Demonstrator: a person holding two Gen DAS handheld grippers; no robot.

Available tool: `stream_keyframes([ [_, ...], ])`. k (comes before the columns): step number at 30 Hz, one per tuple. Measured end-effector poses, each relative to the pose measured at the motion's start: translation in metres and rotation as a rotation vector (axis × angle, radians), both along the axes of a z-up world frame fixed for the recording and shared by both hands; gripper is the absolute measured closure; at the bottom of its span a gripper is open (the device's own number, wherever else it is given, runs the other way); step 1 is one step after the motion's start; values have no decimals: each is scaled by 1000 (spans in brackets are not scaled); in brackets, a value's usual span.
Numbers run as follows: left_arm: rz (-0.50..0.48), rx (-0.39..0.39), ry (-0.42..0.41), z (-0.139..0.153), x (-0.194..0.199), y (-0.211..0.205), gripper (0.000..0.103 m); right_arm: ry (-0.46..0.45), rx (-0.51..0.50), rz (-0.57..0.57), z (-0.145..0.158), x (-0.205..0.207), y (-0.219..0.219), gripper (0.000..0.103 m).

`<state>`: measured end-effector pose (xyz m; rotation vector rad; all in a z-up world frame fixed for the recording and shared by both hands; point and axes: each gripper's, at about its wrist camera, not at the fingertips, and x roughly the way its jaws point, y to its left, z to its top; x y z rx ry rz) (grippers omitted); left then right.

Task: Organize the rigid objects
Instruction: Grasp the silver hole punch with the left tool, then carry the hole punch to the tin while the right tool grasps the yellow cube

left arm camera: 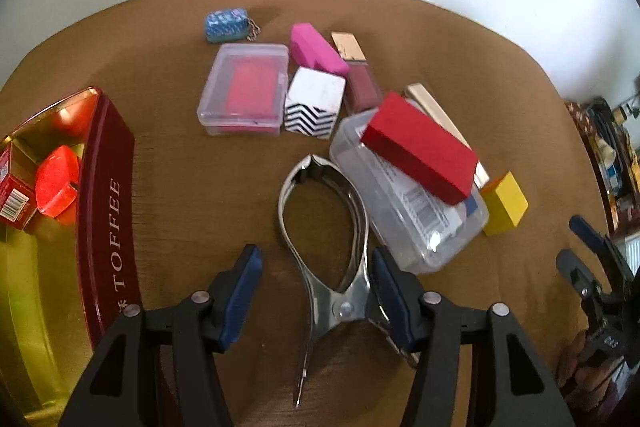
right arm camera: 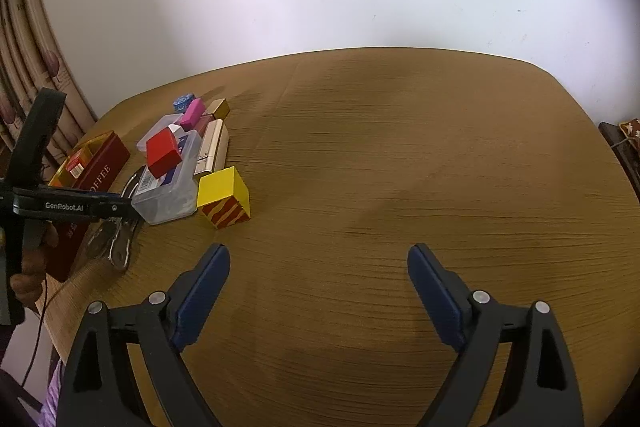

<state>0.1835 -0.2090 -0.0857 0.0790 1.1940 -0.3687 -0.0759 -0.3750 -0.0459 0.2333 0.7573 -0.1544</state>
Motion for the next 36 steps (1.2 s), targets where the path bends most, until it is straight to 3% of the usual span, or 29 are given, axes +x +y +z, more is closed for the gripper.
stream_keyframes([
  [1,5,-2,-10,1,-2,2,63,0,3,0,0,0,0,14],
  [3,12,1,-29,0,-2,3,66,0,8,-6,0,-1,-2,13],
  [9,57,-40,-62,3,-16,14,67,-3,30,-8,1,-3,-7,9],
  [16,68,-97,-121,39,-41,20,67,-25,23,12,5,-6,-3,9],
  [24,101,-155,-165,80,-68,51,67,-41,-45,212,23,16,36,10],
  [26,116,-168,-173,92,-74,59,67,-23,-79,250,23,28,45,18],
  [27,125,-172,-179,95,-75,64,67,1,-86,267,22,38,48,26],
  [35,177,-152,-211,114,-82,95,67,85,-144,310,9,66,57,29],
  [36,186,-150,-209,113,-81,100,67,95,-151,311,6,68,58,38],
])
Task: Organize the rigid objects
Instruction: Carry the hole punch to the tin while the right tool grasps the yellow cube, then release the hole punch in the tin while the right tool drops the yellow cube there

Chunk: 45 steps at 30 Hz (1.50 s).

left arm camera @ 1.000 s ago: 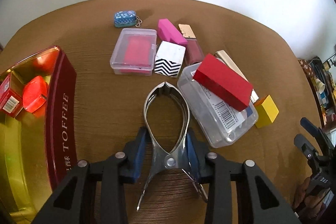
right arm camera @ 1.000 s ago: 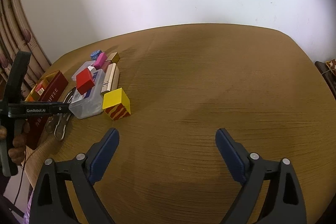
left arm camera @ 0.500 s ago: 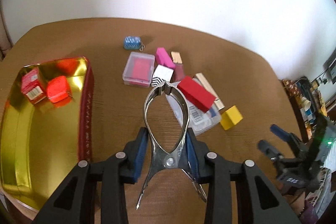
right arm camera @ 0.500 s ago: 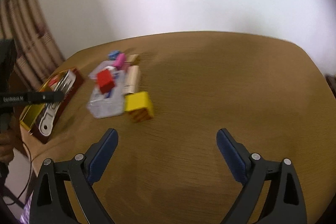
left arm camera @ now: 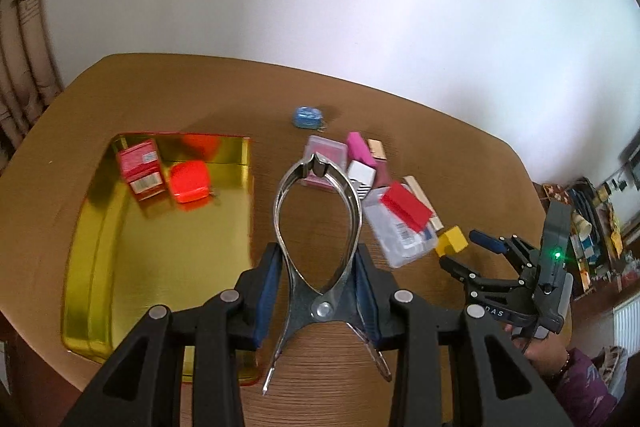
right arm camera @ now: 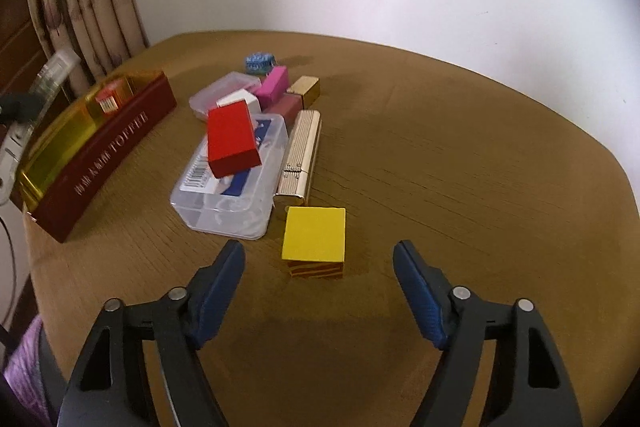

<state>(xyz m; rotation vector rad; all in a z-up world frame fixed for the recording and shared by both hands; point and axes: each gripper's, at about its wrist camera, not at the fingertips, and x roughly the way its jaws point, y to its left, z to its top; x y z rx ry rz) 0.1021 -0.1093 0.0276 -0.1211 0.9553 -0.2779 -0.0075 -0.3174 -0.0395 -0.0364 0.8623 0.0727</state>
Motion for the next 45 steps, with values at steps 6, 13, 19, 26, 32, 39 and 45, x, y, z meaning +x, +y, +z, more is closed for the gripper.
stream_keyframes([
  [6,42,-1,4,-2,4,22,67,45,-12,-5,-8,8,0,75],
  [13,116,57,31,-13,14,61,67,21,32,-36,6,-12,-6,76],
  [19,159,141,85,-42,38,87,67,-65,78,12,54,-28,15,76],
  [26,202,213,103,-70,64,106,67,-113,164,139,98,0,74,76],
  [32,206,213,144,-87,77,116,66,-96,184,245,105,38,143,76],
  [39,232,281,129,-85,77,123,65,-14,191,336,84,88,206,76],
  [45,224,186,76,-57,60,135,62,33,161,433,63,118,245,76],
])
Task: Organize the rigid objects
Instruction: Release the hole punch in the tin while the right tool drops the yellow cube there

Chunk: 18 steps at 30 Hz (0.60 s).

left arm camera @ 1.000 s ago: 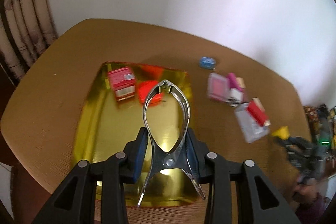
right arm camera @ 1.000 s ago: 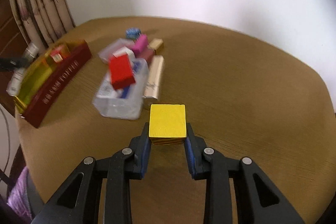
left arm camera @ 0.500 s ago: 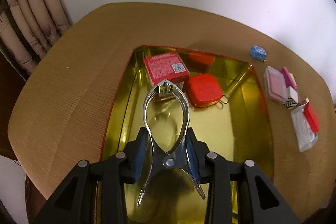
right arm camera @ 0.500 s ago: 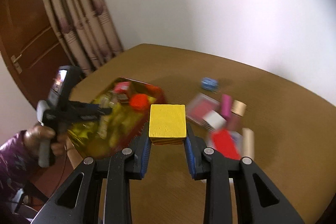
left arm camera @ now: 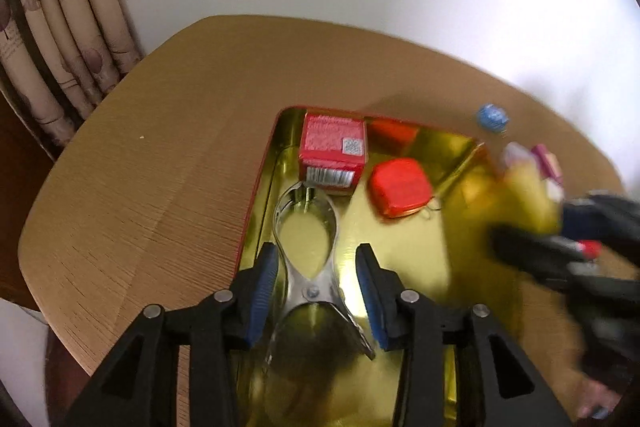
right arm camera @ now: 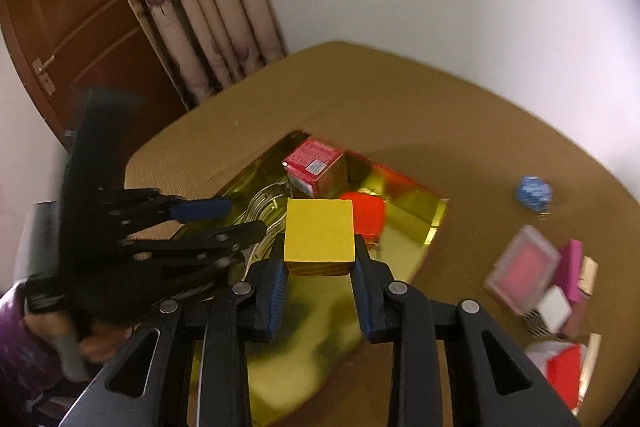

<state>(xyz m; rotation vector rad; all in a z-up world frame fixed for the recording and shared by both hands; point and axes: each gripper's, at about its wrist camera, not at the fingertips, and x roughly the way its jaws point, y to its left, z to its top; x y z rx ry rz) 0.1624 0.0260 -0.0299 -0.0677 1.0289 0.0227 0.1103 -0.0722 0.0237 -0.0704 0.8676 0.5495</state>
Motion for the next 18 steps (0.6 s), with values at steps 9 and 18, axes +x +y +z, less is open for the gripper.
stream_keyframes([
  [9,118,-62,-88,34,-67,30,61,87,-34,18,-31,32,32,75],
  [18,110,-4,-140,34,-84,22,61,15,105,-30,-12,20,5,66],
])
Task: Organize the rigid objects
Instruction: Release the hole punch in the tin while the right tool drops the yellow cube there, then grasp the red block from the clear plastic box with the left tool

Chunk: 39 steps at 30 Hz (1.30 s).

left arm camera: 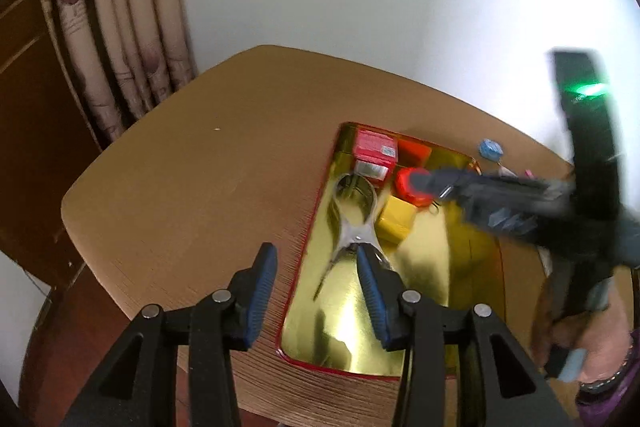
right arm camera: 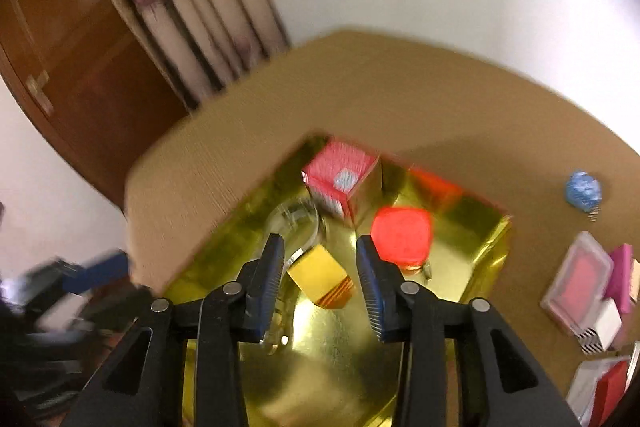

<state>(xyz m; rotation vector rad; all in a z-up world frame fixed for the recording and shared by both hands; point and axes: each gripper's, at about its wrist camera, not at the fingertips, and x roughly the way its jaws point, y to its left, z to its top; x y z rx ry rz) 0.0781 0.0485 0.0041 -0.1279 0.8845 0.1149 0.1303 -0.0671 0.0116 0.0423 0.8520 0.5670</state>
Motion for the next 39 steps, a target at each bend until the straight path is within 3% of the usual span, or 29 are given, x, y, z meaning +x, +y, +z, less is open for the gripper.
stream_keyframes([
  [4,-86,-61,19,-2,-2,-16,60,-140,24,-112,23,-44,-67,55],
  [8,-204,-13,10,2,-13,-52,60,-215,-91,-273,11,-98,-150,47],
  [12,-325,10,16,9,-17,-97,60,-175,-244,-422,-24,-132,-227,47],
  [15,-405,-88,59,13,-9,-125,60,-141,-327,-498,-46,-143,-275,47],
  [19,-456,-211,146,10,13,-174,60,-100,-332,-556,-67,-150,-324,47],
  [24,-473,-236,217,7,59,-240,60,-102,-258,-554,-78,-158,-346,47],
  [27,-439,-237,291,-6,90,-267,60,-133,-220,-531,-72,-161,-340,37],
  [30,-386,-257,341,-19,114,-283,60,-148,-167,-519,-69,-161,-338,37],
  [35,-279,-217,405,-36,143,-302,60,-156,-57,-510,-67,-159,-345,37],
  [39,-247,-171,435,-46,148,-312,60,-176,-20,-498,-65,-163,-348,36],
])
